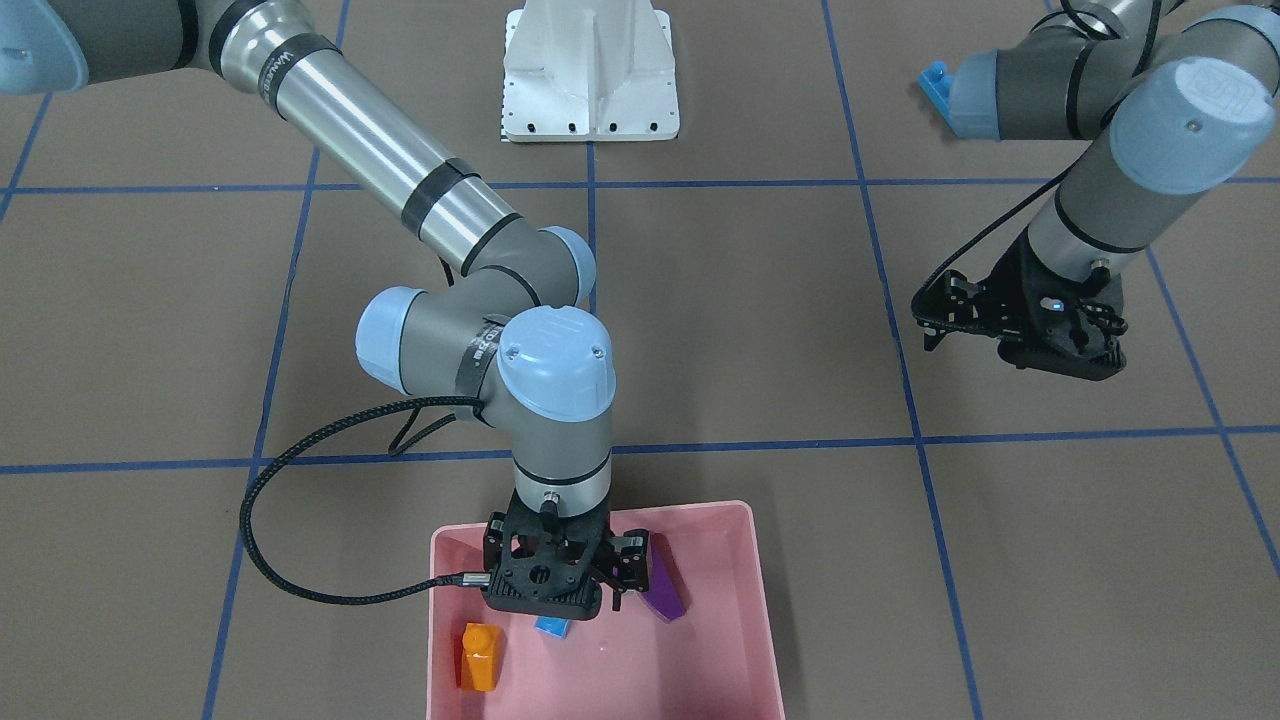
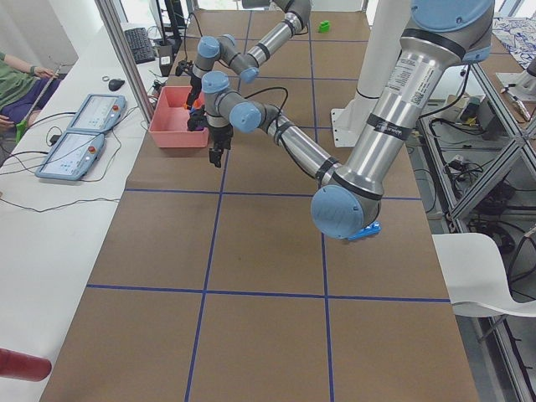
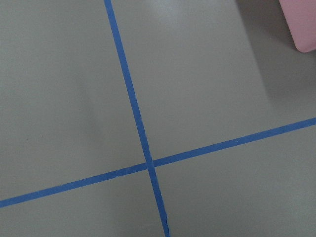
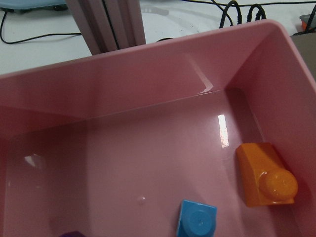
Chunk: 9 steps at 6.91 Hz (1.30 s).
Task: Put all blocks into box
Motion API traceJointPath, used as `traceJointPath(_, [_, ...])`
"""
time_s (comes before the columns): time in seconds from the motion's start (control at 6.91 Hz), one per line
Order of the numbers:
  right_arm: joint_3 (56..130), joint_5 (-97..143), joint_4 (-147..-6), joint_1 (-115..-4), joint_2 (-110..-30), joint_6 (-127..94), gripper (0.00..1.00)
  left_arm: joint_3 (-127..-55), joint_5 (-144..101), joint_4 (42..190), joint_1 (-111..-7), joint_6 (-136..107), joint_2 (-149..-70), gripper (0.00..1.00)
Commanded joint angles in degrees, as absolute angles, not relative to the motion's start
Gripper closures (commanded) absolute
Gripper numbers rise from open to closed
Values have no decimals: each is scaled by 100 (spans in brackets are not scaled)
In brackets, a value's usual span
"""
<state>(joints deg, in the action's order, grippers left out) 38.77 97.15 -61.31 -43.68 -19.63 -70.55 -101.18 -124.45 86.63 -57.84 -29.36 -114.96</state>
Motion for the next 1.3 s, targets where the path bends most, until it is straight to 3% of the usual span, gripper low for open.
traceJointPath(0.0, [4259, 10017, -6318, -4534, -1960, -6935, 1, -10291, -12445, 8649, -5809, -2927, -11392, 0])
traceJointPath(0.43, [6661, 10529, -9386, -4728, -2326, -6006, 1, -11466, -12358, 8666, -5810, -2927, -10051, 0])
traceJointPath(0.87, [9842, 10950, -9975, -4781, -4570, -5837, 1, -11654, -12357, 8675, -5661, -3251, -9213, 0])
traceJointPath(1.16, [11349, 10978, -10151, -4790, -6014, -5442, 1, -11672, -12297, 8684, -4917, -3775, -8851, 0])
